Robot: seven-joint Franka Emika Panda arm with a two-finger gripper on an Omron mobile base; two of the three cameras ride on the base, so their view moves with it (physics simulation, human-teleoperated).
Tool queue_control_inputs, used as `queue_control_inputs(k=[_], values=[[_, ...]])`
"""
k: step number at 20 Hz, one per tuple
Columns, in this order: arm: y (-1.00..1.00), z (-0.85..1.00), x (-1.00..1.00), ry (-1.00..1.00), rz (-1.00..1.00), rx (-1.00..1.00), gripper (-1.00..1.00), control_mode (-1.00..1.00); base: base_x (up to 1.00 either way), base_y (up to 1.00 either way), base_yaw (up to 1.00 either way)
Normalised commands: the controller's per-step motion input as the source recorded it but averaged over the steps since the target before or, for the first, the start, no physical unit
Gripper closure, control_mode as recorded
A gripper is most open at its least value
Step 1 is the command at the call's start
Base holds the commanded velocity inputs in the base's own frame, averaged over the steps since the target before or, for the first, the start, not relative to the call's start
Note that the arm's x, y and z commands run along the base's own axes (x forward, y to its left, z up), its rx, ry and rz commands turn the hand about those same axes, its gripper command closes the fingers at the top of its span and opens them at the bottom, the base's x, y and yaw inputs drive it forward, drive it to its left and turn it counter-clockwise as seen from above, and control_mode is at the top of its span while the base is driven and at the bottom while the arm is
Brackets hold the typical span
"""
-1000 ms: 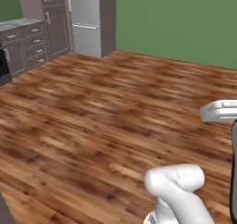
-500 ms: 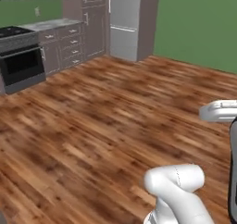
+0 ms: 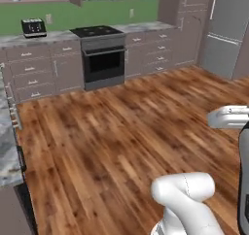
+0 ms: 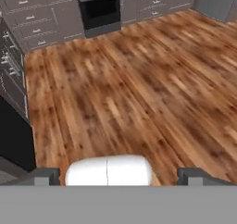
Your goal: Pick up the bowls from the cabinet and place each bowl in front of a stool on the dining counter.
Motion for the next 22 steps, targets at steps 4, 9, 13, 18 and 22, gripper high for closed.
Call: queue_control_inputs(k=[4,9,13,18,22], values=[[0.0,0.0,0.0,0.0,0.0,0.0,-1.0,1.0,0.94,-0.06,0.74],[0.0,0.0,0.0,0.0,0.0,0.0,-1.0,1.0,0.39,-0.14,0.88],[0.0,0.0,0.0,0.0,0.0,0.0,-1.0,1.0,0.43,-0.05,0.96],[0.0,0.0,0.0,0.0,0.0,0.0,-1.0,1.0,0.76,-0.71,0.39],[0.0,0.0,0.0,0.0,0.0,0.0,-1.0,1.0,1.0,-1.0,-0.25]])
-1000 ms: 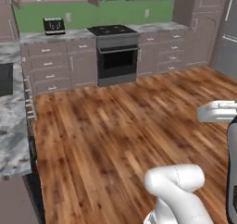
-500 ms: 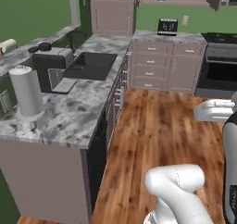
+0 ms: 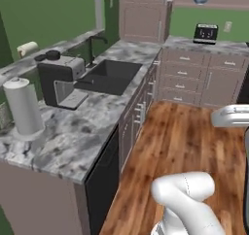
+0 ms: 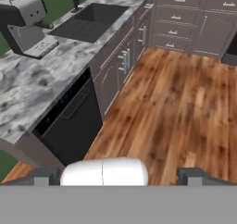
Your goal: Pick up the bowls from the cabinet and place each bowl in front of a stool on the dining counter.
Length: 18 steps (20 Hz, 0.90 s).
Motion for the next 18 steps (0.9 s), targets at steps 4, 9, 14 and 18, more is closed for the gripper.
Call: queue_control_inputs(k=[4,9,14,18], values=[[0.0,0.0,0.0,0.0,0.0,0.0,-1.0,1.0,1.0,-1.0,-0.27],[0.0,0.0,0.0,0.0,0.0,0.0,-1.0,1.0,1.0,-1.0,-0.27],[0.0,0.0,0.0,0.0,0.0,0.0,-1.0,1.0,1.0,-0.98,-0.23],[0.0,0.0,0.0,0.0,0.0,0.0,-1.0,1.0,1.0,-0.81,-0.22]])
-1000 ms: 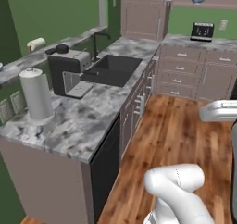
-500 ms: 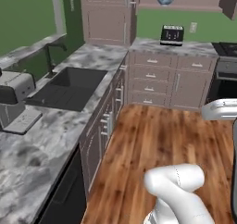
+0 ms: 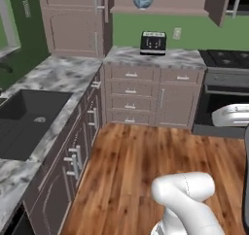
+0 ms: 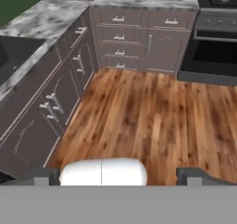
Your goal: Pick up the bowls from the cabinet and place each bowl in front of a stool on the dining counter.
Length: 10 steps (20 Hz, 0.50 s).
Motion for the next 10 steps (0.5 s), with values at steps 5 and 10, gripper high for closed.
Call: queue_control_inputs(k=[5,10], values=[[0.0,0.0,0.0,0.0,0.0,0.0,-1.0,1.0,1.0,-0.42,-0.22],[0.0,0.0,0.0,0.0,0.0,0.0,-1.0,1.0,1.0,-0.01,-0.22]])
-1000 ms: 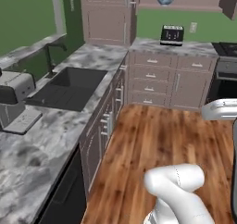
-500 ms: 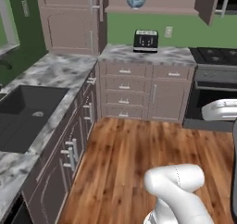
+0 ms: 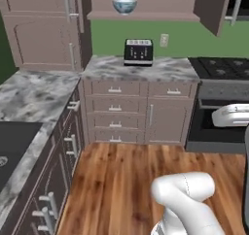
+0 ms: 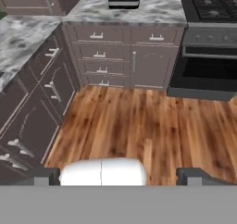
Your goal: Pick up the bowls from the cabinet and place each bowl in front of a stool on the dining counter.
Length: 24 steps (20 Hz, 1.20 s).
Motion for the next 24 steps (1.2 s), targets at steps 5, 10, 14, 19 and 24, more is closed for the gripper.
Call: queue_control_inputs(k=[5,10,14,19,24], values=[[0.0,0.0,0.0,0.0,0.0,0.0,-1.0,1.0,1.0,0.01,-0.22],[0.0,0.0,0.0,0.0,0.0,0.0,-1.0,1.0,1.0,0.4,-0.28],[0.0,0.0,0.0,0.0,0.0,0.0,-1.0,1.0,1.0,0.18,-0.15],[0.0,0.0,0.0,0.0,0.0,0.0,-1.0,1.0,1.0,0.19,-0.11],[0.0,0.0,0.0,0.0,0.0,0.0,-1.0,1.0,0.91,0.18,-0.08]])
